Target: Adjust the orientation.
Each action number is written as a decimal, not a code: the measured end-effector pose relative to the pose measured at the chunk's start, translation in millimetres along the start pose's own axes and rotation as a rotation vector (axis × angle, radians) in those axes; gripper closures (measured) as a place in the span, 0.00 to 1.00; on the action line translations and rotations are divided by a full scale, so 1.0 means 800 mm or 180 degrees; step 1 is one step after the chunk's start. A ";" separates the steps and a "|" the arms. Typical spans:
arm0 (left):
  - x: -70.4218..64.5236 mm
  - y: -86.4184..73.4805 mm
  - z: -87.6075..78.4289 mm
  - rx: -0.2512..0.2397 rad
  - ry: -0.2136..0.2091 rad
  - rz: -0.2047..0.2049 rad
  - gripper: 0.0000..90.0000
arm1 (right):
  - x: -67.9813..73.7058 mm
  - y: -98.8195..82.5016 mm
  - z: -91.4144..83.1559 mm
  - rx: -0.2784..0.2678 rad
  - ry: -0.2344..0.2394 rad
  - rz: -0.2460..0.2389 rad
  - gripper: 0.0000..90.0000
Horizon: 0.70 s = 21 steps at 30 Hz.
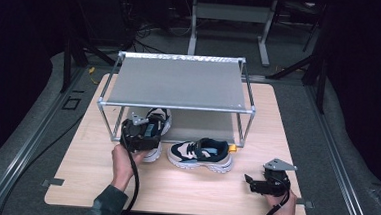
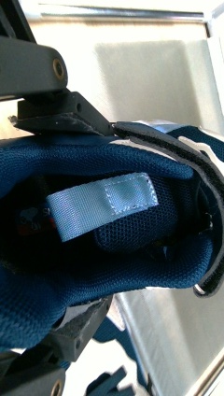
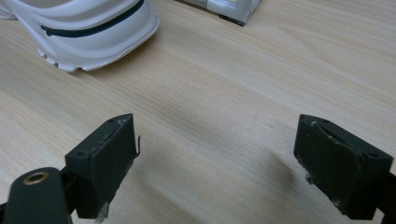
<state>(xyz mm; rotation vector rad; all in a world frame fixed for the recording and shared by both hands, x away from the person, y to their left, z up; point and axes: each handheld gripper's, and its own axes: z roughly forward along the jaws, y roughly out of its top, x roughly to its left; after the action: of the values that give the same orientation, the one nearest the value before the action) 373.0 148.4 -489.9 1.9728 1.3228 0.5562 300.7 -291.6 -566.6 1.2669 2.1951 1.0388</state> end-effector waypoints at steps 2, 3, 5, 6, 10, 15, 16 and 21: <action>-0.001 0.001 0.010 0.0012 -0.0016 -0.0022 0.28 | 0.000 0.000 0.000 -0.0004 0.0005 0.0003 0.14; -0.002 0.001 0.015 0.0010 0.0001 -0.0031 0.28 | 0.000 0.000 0.000 -0.0003 -0.0004 -0.0002 0.14; -0.002 0.000 0.026 0.0007 0.0002 -0.0064 0.27 | -0.001 0.002 -0.005 0.0170 0.0038 -0.0018 0.14; -0.003 -0.001 0.030 -0.0012 0.0012 -0.0087 0.27 | 0.000 0.002 -0.004 0.0147 -0.0012 -0.0018 0.14; -0.002 -0.002 0.047 -0.0063 0.0035 -0.0106 0.27 | -0.001 0.002 -0.005 0.0133 0.0041 -0.0016 0.14; 0.002 0.008 0.060 -0.0115 0.0016 -0.0088 0.25 | 0.000 0.001 -0.004 0.0120 -0.0021 -0.0017 0.14; 0.003 0.009 0.062 -0.0123 0.0003 -0.0136 0.24 | 0.000 0.001 -0.004 0.0119 -0.0024 -0.0014 0.13; 0.006 0.004 0.053 -0.0210 -0.0006 -0.0154 0.16 | 0.002 0.001 -0.003 0.0061 -0.0137 -0.0013 0.14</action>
<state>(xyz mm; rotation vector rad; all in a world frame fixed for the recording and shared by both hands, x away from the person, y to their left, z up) 405.4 138.9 -516.5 1.8826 1.3308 0.5678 298.9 -291.3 -564.8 1.2804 2.1795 0.9821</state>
